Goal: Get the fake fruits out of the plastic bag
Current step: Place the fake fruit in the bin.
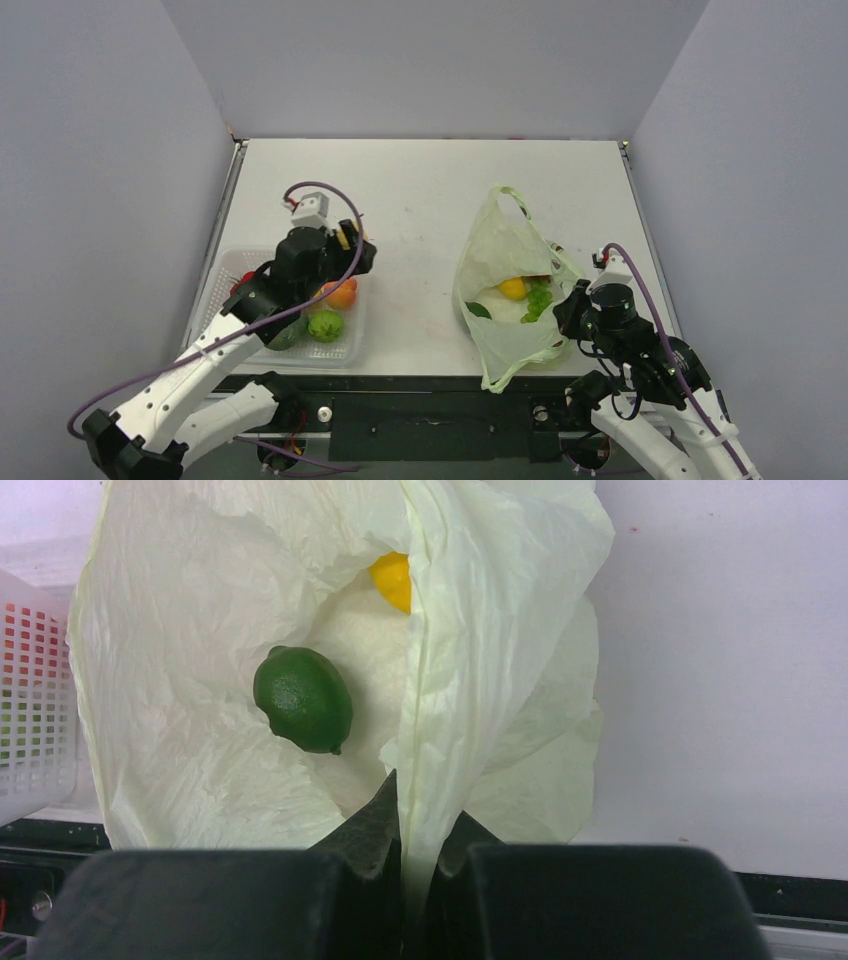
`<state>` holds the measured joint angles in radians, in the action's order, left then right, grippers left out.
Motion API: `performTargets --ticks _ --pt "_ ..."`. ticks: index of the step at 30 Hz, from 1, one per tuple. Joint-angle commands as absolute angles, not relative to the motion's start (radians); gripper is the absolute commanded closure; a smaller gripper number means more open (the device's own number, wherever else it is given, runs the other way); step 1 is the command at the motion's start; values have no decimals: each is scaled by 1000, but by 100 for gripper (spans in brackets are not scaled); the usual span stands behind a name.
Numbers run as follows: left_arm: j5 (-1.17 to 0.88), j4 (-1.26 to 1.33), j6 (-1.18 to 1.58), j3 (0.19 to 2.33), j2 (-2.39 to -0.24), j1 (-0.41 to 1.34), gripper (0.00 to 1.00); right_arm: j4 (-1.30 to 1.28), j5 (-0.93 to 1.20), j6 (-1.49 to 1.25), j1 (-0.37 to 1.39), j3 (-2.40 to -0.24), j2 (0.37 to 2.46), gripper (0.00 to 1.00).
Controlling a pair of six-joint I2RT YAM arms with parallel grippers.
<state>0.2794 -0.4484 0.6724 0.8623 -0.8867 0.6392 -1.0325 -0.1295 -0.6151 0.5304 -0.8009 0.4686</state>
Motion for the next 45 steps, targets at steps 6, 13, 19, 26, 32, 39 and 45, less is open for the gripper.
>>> performTargets --ticks 6,13,19,26,32,39,45 --pt "395 -626 771 721 -749 316 100 -990 -135 -613 525 -795 471 100" --pt "348 -558 796 669 -830 305 94 -991 -129 -609 525 -800 496 100" --pt "340 -562 792 652 -827 305 35 -992 -139 -617 525 -797 467 100" --pt "373 -580 777 678 -783 305 16 -990 -126 -608 525 -800 488 100" --pt "335 -607 726 723 -775 305 15 -990 -128 -611 525 -797 474 100" --pt "-99 -284 707 702 -726 309 18 -989 -120 -607 523 -800 491 100" --pt "-256 6 778 717 -857 534 23 -987 -82 -601 526 -795 471 100"
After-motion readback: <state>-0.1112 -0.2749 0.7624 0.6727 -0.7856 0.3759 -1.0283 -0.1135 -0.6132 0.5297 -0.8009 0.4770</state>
